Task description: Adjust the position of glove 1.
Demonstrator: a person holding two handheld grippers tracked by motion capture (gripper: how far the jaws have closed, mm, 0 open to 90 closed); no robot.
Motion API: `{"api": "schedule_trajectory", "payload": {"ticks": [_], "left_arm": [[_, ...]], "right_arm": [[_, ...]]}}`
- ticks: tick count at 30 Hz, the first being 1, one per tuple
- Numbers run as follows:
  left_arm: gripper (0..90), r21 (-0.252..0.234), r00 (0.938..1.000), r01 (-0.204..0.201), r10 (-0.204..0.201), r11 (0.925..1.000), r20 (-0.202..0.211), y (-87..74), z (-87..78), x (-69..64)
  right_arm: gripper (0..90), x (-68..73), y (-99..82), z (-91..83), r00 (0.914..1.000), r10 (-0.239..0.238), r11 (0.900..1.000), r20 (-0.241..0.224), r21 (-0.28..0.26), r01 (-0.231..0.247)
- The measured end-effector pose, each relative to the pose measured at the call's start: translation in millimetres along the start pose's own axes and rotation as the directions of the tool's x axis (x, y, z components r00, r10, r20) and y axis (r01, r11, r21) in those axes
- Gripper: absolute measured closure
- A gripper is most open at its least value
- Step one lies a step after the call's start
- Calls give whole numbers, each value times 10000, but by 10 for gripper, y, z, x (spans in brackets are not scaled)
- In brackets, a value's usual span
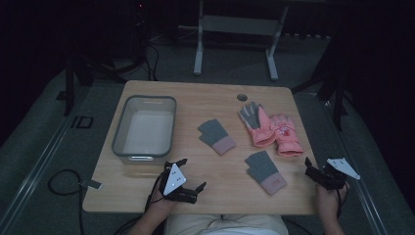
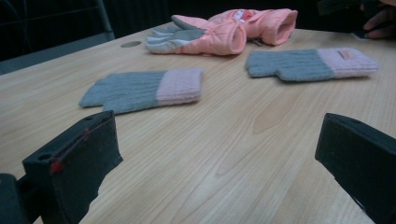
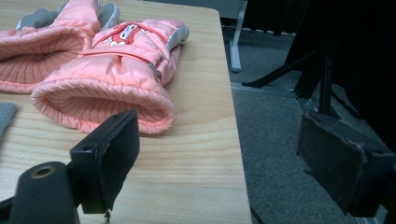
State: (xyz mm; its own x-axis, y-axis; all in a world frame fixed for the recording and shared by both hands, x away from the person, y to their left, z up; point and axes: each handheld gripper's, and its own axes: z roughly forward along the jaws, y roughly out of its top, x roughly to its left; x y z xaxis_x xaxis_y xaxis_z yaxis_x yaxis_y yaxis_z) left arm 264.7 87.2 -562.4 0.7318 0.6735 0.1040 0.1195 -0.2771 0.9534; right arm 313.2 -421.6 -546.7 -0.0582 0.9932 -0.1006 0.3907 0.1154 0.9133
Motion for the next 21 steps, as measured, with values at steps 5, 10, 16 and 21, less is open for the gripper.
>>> {"api": "schedule_trajectory", "payload": {"ticks": [5, 10, 16, 21], "left_arm": [[0, 1, 9999, -102, 102, 9999, 72, 2, 3, -17], [0, 79, 9996, -246, 245, 9997, 172, 5, 6, -27], [0, 77, 9995, -199, 197, 9998, 229, 5, 3, -25], [0, 72, 9994, -189, 187, 9998, 281, 5, 3, -28]], "right_arm": [[136, 6, 18, -16, 9999, 68, 10000, -80, -50, -69], [136, 37, 53, -32, 9999, 76, 10000, -156, -59, -77], [137, 107, 193, -52, 9990, -293, 9992, -343, -279, 283], [138, 178, 296, -65, 9963, -407, 9988, -752, -295, 385]]}}
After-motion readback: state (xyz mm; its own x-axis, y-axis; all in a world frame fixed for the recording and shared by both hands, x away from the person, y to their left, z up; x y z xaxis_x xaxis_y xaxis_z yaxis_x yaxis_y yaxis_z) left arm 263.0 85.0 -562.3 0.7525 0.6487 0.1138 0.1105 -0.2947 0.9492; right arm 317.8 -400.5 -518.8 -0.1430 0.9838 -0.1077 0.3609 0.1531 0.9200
